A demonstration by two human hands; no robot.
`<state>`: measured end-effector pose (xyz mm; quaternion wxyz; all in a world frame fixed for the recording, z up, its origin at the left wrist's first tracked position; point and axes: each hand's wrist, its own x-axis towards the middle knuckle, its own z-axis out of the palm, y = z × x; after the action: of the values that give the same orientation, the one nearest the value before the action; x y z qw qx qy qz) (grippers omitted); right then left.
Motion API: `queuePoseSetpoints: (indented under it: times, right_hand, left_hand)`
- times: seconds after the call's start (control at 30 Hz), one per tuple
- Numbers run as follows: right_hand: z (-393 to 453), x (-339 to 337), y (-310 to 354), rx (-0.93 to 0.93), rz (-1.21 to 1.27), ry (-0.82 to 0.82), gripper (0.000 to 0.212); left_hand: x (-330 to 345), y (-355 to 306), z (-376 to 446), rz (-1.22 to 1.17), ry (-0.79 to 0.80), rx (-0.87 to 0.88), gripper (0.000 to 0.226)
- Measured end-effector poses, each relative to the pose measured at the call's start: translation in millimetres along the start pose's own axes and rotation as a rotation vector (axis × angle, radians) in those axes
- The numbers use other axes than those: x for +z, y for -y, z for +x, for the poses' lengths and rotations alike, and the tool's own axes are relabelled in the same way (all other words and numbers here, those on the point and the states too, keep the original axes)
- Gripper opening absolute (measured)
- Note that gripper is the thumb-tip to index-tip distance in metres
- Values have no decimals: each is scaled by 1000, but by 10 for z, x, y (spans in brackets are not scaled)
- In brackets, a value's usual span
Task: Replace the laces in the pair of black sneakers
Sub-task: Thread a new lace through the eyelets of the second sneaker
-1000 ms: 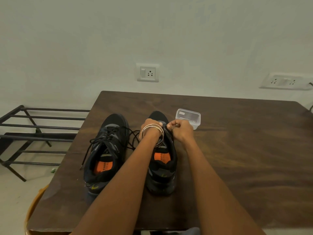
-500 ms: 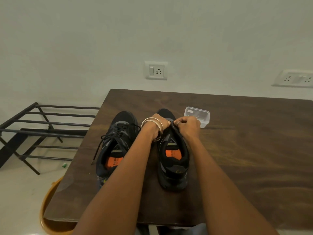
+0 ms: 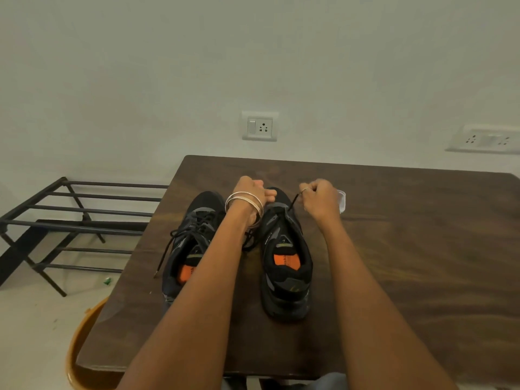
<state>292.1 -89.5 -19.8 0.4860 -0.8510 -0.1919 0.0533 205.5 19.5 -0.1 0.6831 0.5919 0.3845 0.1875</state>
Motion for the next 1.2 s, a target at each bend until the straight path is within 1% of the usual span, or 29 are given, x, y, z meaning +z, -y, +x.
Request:
queuePoseSetpoints:
  times: [0.07, 0.1, 0.17, 0.23, 0.3, 0.4, 0.5, 0.57, 0.63, 0.73, 0.8, 0.9, 0.97, 1.07, 1.2]
  right_hand:
    - [-20, -74, 140, -54, 73, -61, 21]
    - [-42, -110, 220, -87, 149, -65, 18]
    - [-94, -157, 352, -135, 320, -56, 12]
    - [-120, -199, 438, -162, 422, -91, 11]
    - [-141, -243, 499, -166, 524, -114, 11]
    - [-149, -259, 493, -130, 616, -66, 11]
    - [-163, -213, 414, -79, 600, 26, 23]
    - [-172, -204, 399, -71, 573, 93, 27]
    - [-151, -207, 399, -90, 527, 124, 31]
    - [-128, -215, 409, -108, 440, 61, 28]
    - [-133, -216, 406, -88, 459, 12, 25]
    - [-183, -209, 411, -56, 500, 14, 22]
    - [-215, -202, 419, -30, 555, 41, 21]
    - [-241, -209, 448, 26, 648, 84, 20]
    - [-254, -239, 460, 106, 706, 132, 22]
  left_hand:
    - [7, -33, -22, 46, -51, 73, 24]
    - [20, -50, -32, 44, -54, 122, 24]
    - [44, -73, -62, 137, -68, 276, 26]
    - [53, -117, -98, 164, -59, 350, 26]
    - [73, -188, -144, 143, -30, 336, 27]
    - [75, -209, -156, 110, 18, 340, 25]
    - [51, -138, -125, 60, 21, 332, 27]
    - [59, -115, -133, -65, 43, 274, 31]
    - [86, -116, -156, -143, 54, 230, 30]
    - [109, -78, -159, -110, 40, 252, 17]
    - [112, -45, -155, -92, 38, 272, 2]
    - [93, 14, -151, -90, -5, 254, 9]
    - [93, 48, -144, -109, -11, 219, 8]
    - [124, 60, -167, -172, 51, 150, 6]
    - [109, 31, -203, -235, 133, 99, 7]
